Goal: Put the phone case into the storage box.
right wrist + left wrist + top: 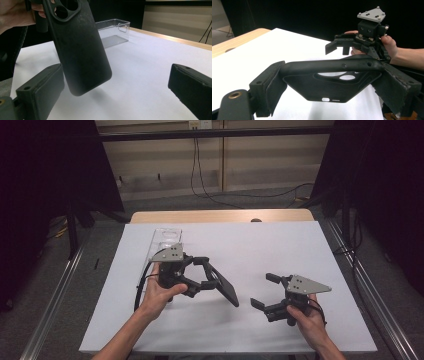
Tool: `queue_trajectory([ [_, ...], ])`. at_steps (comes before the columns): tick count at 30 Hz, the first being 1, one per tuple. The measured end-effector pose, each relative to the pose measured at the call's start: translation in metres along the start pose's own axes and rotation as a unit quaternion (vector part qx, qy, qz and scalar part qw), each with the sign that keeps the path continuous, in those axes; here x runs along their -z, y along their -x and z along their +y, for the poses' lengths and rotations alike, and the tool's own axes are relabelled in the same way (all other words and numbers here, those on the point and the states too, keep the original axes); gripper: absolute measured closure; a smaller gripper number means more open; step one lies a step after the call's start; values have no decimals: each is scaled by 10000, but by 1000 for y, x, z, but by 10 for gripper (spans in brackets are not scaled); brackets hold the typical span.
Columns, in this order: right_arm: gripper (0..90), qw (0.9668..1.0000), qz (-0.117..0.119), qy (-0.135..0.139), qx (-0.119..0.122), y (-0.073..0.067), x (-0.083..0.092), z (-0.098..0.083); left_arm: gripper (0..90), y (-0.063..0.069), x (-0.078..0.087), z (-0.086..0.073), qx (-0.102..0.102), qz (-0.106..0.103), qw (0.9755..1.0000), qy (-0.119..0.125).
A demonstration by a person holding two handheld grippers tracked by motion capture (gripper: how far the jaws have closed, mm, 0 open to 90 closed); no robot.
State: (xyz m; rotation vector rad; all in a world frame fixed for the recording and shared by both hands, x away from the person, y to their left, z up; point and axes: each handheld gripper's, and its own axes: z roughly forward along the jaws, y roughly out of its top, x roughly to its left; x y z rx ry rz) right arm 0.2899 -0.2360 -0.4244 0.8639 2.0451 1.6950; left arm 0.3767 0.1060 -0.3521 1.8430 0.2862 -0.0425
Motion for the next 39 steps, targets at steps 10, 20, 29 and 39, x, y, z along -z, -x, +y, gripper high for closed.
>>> queue_trajectory([
  [10,8,9992,-396,7,87,4,14,-1,144,-2,5,1,42,163,9999,-2],
  [20,2,9938,-1080,214,155,0,32,-7,144,-4,11,3,93,394,9992,45],
  [29,1,9894,-1446,109,-123,-2,48,-14,144,-5,16,4,113,561,9983,53],
  [39,0,9790,-2029,178,-99,0,63,-22,144,-10,29,7,192,847,9962,96],
])
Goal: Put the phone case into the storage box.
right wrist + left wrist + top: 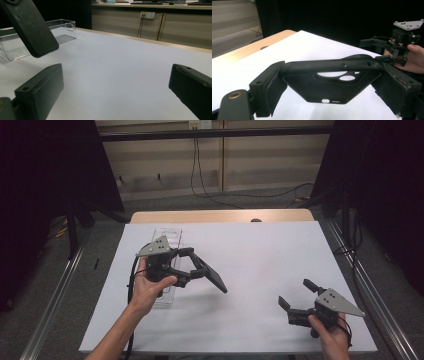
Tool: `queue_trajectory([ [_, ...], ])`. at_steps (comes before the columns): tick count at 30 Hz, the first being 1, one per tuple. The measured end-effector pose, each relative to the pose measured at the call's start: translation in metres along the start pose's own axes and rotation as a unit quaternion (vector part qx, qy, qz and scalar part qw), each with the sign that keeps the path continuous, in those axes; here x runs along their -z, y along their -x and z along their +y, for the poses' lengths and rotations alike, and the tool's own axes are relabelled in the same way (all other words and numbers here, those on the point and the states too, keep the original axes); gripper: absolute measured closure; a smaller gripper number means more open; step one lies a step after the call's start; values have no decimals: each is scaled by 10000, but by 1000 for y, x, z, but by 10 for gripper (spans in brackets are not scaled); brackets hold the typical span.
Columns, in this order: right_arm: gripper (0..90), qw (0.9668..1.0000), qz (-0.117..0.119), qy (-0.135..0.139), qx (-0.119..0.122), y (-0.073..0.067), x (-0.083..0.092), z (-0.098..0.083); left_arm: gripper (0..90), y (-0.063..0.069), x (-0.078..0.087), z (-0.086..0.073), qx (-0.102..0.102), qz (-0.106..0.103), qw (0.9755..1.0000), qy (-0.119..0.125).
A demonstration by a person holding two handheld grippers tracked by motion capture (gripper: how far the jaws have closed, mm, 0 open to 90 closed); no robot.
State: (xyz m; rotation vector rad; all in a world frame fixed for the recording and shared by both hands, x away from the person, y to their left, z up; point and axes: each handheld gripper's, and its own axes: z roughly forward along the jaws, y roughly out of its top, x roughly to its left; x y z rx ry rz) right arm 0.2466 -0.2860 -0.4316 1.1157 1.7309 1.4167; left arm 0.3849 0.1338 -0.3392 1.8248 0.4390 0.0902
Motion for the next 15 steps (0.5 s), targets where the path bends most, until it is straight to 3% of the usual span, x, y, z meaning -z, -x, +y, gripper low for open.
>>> queue_trajectory([
  [4,0,9999,-76,48,-87,2,3,0,143,-3,7,2,2,161,9999,38],
  [9,0,9996,-260,56,79,2,6,0,143,-7,15,5,66,312,9994,148],
  [15,0,9993,-351,61,57,4,8,-2,143,-10,23,14,45,525,9985,137],
])
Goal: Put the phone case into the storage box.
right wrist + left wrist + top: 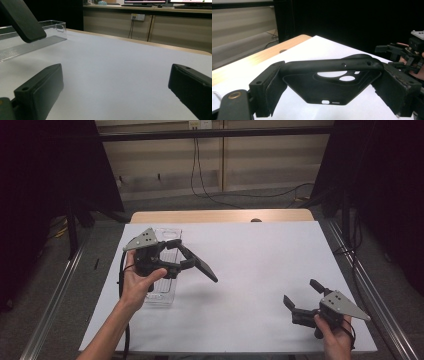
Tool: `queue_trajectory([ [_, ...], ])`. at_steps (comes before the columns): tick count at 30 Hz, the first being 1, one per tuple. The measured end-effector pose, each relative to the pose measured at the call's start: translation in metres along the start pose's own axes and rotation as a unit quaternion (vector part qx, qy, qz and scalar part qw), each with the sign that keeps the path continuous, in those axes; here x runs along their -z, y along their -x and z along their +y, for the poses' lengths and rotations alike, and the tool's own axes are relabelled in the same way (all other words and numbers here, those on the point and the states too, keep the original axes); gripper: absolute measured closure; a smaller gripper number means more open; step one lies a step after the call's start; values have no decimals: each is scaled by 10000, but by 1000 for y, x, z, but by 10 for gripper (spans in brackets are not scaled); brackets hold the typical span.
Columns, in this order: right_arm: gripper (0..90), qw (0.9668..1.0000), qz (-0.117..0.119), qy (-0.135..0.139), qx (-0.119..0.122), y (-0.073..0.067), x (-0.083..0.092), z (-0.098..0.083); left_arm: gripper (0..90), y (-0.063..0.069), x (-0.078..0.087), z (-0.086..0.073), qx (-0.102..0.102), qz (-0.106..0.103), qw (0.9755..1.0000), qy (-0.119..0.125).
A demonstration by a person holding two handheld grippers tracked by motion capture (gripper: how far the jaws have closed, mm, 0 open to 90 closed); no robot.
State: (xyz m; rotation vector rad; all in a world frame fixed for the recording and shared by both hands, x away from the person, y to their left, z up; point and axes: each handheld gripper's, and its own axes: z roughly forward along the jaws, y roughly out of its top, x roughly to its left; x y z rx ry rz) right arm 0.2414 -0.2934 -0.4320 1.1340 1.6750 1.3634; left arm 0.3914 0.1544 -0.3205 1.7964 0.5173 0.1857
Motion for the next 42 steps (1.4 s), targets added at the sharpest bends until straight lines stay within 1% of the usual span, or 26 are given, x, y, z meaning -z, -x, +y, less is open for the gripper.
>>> queue_trajectory([
  [2,0,10000,-22,-6,-62,1,0,-1,143,-2,3,3,0,68,10000,-9],
  [5,0,9999,-33,-30,-95,2,0,-2,142,-5,7,7,15,172,9999,6],
  [9,0,10000,-10,-40,-79,1,0,-3,141,-12,9,9,97,297,9995,-11],
  [11,0,10000,-9,-30,-82,0,-1,-3,141,-15,10,10,108,388,9992,-65],
  [15,0,10000,2,-30,-79,1,-1,-3,142,-20,13,11,171,516,9985,-59],
  [18,0,10000,-16,-20,-84,1,-1,-3,141,-22,16,15,169,608,9980,-92],
  [24,0,10000,-20,-27,-64,1,-1,-3,141,-24,19,22,168,799,9966,-78],
  [25,0,10000,-39,-42,-59,1,-1,-3,142,-24,18,23,149,845,9963,-90],
  [26,0,10000,-38,-42,-68,1,-2,-3,142,-25,18,23,177,891,9958,-97],
  [34,0,10000,-2,-82,-40,3,-4,-3,141,-32,20,31,219,1118,9934,-114],
  [36,0,10000,2,-75,-52,3,-4,-3,142,-35,23,33,258,1187,9926,-59],
  [42,0,9999,39,-78,-66,2,-5,-3,141,-42,28,39,282,1398,9898,-28],
])
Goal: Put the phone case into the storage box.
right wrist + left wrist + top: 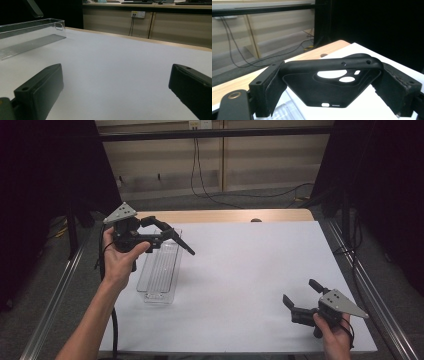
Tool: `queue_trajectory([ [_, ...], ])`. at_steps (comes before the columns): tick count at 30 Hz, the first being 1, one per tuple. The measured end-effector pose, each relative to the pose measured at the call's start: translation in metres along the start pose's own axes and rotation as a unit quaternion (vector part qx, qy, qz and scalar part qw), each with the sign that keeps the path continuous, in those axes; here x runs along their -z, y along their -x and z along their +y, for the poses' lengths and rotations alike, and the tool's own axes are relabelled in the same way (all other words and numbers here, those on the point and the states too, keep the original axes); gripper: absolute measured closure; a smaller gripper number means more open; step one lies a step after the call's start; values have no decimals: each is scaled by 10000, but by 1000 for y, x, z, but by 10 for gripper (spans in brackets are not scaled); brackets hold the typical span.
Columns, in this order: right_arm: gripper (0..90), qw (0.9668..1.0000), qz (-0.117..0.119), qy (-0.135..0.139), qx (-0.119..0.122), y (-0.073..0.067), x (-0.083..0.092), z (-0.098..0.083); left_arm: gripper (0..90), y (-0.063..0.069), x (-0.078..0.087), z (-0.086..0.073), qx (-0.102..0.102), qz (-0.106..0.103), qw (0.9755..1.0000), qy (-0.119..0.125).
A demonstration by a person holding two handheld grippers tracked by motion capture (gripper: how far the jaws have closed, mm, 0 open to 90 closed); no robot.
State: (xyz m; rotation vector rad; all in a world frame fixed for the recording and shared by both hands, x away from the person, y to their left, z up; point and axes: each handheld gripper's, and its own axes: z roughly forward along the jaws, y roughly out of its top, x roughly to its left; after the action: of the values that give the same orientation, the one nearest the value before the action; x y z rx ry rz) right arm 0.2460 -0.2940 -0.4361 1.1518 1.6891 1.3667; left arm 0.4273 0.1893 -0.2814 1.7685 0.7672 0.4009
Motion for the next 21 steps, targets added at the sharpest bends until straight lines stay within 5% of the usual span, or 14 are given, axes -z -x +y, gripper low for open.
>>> queue_trajectory([
  [21,0,10000,20,64,42,-2,1,0,139,-27,-2,10,279,720,9970,87],
])
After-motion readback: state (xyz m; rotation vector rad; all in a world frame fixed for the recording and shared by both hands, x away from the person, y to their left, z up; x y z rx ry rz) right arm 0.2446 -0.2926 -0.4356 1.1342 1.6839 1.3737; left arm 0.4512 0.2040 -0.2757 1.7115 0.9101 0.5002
